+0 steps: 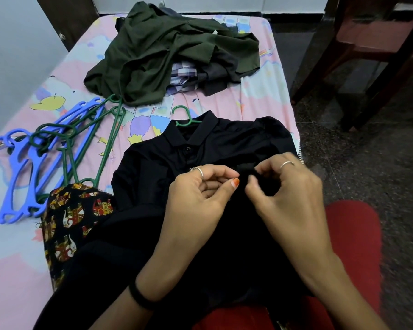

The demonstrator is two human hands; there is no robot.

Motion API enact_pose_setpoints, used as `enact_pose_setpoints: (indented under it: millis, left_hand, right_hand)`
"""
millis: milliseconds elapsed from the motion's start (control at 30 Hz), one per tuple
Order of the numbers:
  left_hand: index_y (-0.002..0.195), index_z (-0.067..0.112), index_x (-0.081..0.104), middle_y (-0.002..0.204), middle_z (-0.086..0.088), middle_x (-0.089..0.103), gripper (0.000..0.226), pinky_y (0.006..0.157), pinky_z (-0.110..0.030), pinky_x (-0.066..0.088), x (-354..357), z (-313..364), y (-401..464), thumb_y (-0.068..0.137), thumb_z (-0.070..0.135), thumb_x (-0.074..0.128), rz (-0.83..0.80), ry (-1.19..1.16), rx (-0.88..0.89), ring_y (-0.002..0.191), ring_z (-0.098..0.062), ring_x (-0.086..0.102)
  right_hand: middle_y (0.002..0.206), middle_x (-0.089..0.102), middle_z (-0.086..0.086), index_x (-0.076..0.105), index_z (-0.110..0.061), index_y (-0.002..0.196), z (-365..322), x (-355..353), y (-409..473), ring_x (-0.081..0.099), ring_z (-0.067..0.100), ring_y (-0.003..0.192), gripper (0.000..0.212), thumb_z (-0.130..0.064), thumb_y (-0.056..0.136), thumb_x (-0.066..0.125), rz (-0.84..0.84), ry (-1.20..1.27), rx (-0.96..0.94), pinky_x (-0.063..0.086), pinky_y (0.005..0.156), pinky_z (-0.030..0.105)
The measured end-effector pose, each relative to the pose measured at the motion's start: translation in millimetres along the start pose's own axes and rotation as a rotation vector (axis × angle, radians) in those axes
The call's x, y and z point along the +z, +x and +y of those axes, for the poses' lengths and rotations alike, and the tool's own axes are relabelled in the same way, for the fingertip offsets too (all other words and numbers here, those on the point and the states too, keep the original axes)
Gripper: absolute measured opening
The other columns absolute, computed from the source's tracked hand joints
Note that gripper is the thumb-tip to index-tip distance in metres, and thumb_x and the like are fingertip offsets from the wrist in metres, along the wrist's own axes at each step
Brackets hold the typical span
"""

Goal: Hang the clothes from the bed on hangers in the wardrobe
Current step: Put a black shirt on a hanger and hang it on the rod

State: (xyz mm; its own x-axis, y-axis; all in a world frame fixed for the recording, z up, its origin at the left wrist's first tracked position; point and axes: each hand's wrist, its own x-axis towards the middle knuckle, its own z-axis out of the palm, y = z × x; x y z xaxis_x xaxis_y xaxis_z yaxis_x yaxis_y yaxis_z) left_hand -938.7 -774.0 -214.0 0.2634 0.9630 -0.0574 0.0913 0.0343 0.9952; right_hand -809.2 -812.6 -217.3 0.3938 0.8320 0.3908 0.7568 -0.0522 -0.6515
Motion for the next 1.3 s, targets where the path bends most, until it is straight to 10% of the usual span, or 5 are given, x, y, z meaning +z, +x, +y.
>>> enact_pose_setpoints:
  millis: [200, 467, 733, 1067, 1300]
  left_hand:
    - [0.084, 0.019, 0.074, 0.079, 0.003, 0.073, 0.015, 0.071, -0.017, 0.053, 1.7, -6.6, -2.2, 0.083, 0.005, 0.071, 0.031, 0.055, 0.023, 0.076, -0.008, 0.07]
    - [0.089, 0.017, 0.075, 0.077, 0.002, 0.073, 0.01, 0.072, -0.022, 0.055, 2.5, -8.5, -0.6, 0.083, 0.01, 0.071, 0.045, 0.034, -0.016, 0.076, -0.01, 0.071]
    - [0.09, 0.021, 0.077, 0.076, -0.003, 0.075, 0.01, 0.077, -0.034, 0.056, 0.5, -11.4, 1.6, 0.081, 0.016, 0.074, 0.101, -0.026, -0.083, 0.077, -0.016, 0.073]
    - [0.088, 0.025, 0.076, 0.078, 0.005, 0.074, 0.015, 0.07, -0.018, 0.053, 3.4, -16.4, 2.0, 0.083, 0.012, 0.073, 0.127, 0.058, -0.048, 0.076, -0.005, 0.071]
    - [0.092, 0.019, 0.075, 0.077, 0.005, 0.074, 0.014, 0.073, -0.018, 0.055, 3.1, -15.7, 2.5, 0.085, 0.009, 0.07, 0.13, 0.135, -0.01, 0.073, -0.002, 0.07]
  right_hand:
    - [0.071, 0.066, -0.009, 0.067, -0.023, 0.072, -3.6, 4.8, -8.4, 0.06, 0.002, 0.068, 0.012, -0.014, 0.077, 0.075, -0.156, 0.306, 0.249, 0.042, 0.062, 0.007]
    - [0.069, 0.072, -0.002, 0.074, -0.015, 0.08, -3.2, 4.8, -15.3, 0.064, 0.005, 0.065, 0.006, -0.01, 0.082, 0.072, -0.193, 0.758, 0.534, 0.049, 0.061, 0.017]
    - [0.095, 0.074, 0.01, 0.075, -0.013, 0.095, -3.5, 11.4, -21.7, 0.07, 0.026, 0.097, 0.024, -0.009, 0.096, 0.051, -0.263, 0.961, 0.58, 0.05, 0.091, 0.039]
    - [0.067, 0.07, -0.001, 0.074, -0.009, 0.085, 0.6, 15.5, -15.7, 0.06, 0.0, 0.058, 0.006, -0.005, 0.083, 0.07, -0.189, 0.85, 0.594, 0.045, 0.056, 0.012]
    - [0.073, 0.07, -0.001, 0.07, -0.019, 0.078, 2.8, 22.1, -11.6, 0.063, 0.004, 0.064, 0.009, -0.01, 0.081, 0.072, -0.204, 0.597, 0.455, 0.05, 0.064, 0.017]
